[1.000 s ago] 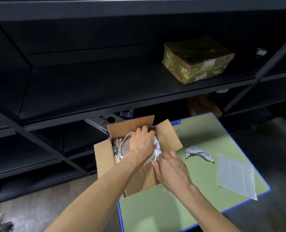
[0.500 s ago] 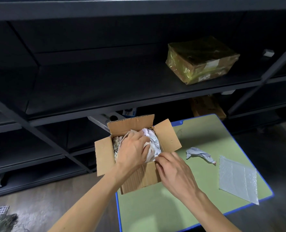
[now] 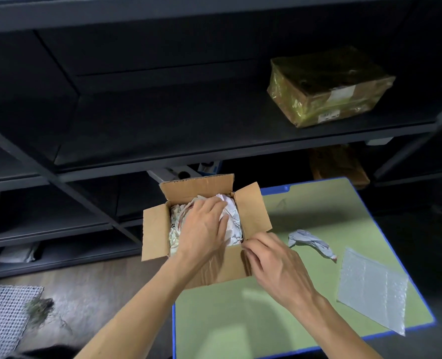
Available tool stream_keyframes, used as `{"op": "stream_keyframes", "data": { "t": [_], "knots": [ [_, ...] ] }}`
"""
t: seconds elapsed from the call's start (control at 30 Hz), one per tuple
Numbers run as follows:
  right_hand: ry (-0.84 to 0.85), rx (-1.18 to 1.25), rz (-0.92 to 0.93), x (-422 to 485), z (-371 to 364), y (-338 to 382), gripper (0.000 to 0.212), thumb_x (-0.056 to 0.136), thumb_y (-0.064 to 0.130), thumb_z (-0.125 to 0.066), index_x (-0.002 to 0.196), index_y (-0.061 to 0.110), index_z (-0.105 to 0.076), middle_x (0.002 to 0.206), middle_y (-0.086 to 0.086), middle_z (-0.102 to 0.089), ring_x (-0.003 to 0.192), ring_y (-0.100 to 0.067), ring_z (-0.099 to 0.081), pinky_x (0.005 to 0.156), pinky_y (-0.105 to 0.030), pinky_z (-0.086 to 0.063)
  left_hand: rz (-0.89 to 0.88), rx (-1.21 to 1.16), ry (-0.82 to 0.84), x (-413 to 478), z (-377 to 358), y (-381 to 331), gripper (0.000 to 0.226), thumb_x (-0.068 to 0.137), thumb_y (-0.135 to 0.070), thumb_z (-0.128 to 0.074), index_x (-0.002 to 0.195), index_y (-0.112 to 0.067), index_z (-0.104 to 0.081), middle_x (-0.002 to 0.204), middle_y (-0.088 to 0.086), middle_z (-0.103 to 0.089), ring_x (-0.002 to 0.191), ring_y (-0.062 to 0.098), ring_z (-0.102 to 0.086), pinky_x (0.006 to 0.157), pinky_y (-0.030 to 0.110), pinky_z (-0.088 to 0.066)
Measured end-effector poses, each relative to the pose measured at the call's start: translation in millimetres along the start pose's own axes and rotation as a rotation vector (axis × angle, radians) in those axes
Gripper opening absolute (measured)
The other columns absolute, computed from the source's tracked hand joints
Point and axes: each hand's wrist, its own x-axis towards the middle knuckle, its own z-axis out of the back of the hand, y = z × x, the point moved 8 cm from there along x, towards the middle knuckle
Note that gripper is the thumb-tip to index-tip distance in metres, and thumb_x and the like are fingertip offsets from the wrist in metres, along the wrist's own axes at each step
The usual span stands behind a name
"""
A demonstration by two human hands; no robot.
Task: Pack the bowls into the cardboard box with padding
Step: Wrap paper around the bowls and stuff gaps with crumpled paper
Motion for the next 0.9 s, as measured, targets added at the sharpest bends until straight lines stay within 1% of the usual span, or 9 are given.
{"op": "stream_keyframes", "data": {
  "t": [0.07, 0.17, 0.3, 0.37, 0.47, 0.53, 0.67, 0.77, 0.9],
  "knots": [
    [-0.003, -0.029, 0.051, 4.7, 0.8, -2.2, 0.014, 0.097, 0.023, -0.056, 0.104, 0.023, -0.069, 0.099, 0.011, -0.060, 0.095, -0.018, -0.054, 0.070, -0.033, -0.051, 0.039, 0.101, 0.081, 13.3, -9.2, 8.8, 0.042, 0.101, -0.031, -0.034, 0.124, -0.011, -0.062, 0.123, 0.004, -0.064, 0.097, 0.026, -0.057, 0.090, 0.038, -0.046],
    [-0.003, -0.128, 0.141, 19.3, -2.9, 1.6, 0.016, 0.095, 0.021, -0.056, 0.103, 0.019, -0.069, 0.102, 0.007, -0.061, 0.098, -0.022, -0.053, 0.076, -0.035, -0.048, 0.063, 0.179, 0.148, 22.4, -19.8, 13.6, 0.049, 0.100, -0.038, -0.025, 0.125, -0.016, -0.062, 0.120, -0.001, -0.064, 0.094, 0.022, -0.053, 0.087, 0.037, -0.047],
    [0.016, -0.262, 0.167, 39.6, -9.6, 8.4, 0.012, 0.082, 0.016, -0.064, 0.092, 0.015, -0.069, 0.091, 0.003, -0.059, 0.090, -0.025, -0.051, 0.072, -0.036, -0.040, 0.068, 0.238, 0.176, 24.5, -23.3, 11.2, 0.042, 0.101, -0.039, -0.033, 0.129, -0.021, -0.059, 0.120, -0.004, -0.063, 0.097, 0.022, -0.051, 0.088, 0.039, -0.046],
    [0.048, -0.308, 0.171, 48.8, -15.6, 8.6, 0.012, 0.077, 0.016, -0.066, 0.089, 0.016, -0.069, 0.089, 0.002, -0.060, 0.087, -0.025, -0.049, 0.072, -0.036, -0.036, 0.092, 0.237, 0.187, 23.8, -21.7, 8.7, 0.040, 0.102, -0.038, -0.036, 0.131, -0.022, -0.058, 0.122, -0.004, -0.062, 0.100, 0.023, -0.050, 0.089, 0.039, -0.045],
    [0.121, -0.359, 0.202, 60.7, -30.6, 7.1, 0.016, 0.080, 0.019, -0.062, 0.094, 0.017, -0.069, 0.101, 0.002, -0.063, 0.092, -0.025, -0.048, 0.078, -0.037, -0.035, 0.110, 0.272, 0.243, 25.4, -23.0, 5.9, 0.043, 0.103, -0.039, -0.031, 0.134, -0.023, -0.056, 0.128, -0.004, -0.060, 0.106, 0.024, -0.049, 0.091, 0.039, -0.041],
    [0.151, -0.373, 0.210, 64.6, -36.5, 6.3, 0.017, 0.079, 0.015, -0.061, 0.093, 0.017, -0.069, 0.104, 0.001, -0.062, 0.093, -0.026, -0.047, 0.080, -0.037, -0.037, 0.122, 0.300, 0.266, 27.0, -24.3, 6.2, 0.043, 0.103, -0.040, -0.031, 0.134, -0.023, -0.055, 0.130, -0.004, -0.059, 0.109, 0.025, -0.049, 0.092, 0.039, -0.039],
    [0.154, -0.385, 0.191, 63.2, -37.8, 4.6, 0.017, 0.078, 0.012, -0.062, 0.092, 0.016, -0.071, 0.101, 0.001, -0.062, 0.088, -0.026, -0.047, 0.075, -0.039, -0.037, 0.150, 0.299, 0.289, 27.8, -27.2, 5.9, 0.041, 0.102, -0.040, -0.034, 0.135, -0.022, -0.051, 0.133, -0.003, -0.056, 0.114, 0.027, -0.047, 0.098, 0.039, -0.036],
    [0.171, -0.401, 0.163, 64.3, -36.6, 4.1, 0.018, 0.076, 0.011, -0.062, 0.089, 0.017, -0.073, 0.097, 0.004, -0.063, 0.084, -0.025, -0.047, 0.073, -0.038, -0.034, 0.157, 0.271, 0.286, 30.2, -27.4, 3.9, 0.037, 0.100, -0.039, -0.041, 0.131, -0.022, -0.052, 0.129, -0.001, -0.057, 0.114, 0.028, -0.047, 0.098, 0.040, -0.038],
    [0.249, -0.397, 0.170, 66.7, -36.5, 9.3, 0.026, 0.077, 0.010, -0.056, 0.094, 0.018, -0.073, 0.100, 0.003, -0.062, 0.095, -0.026, -0.046, 0.079, -0.037, -0.033, 0.203, 0.149, 0.193, 26.8, -21.1, 8.1, 0.029, 0.093, -0.031, -0.049, 0.118, -0.023, -0.060, 0.116, -0.002, -0.064, 0.104, 0.026, -0.050, 0.091, 0.038, -0.039]
  ]
}}
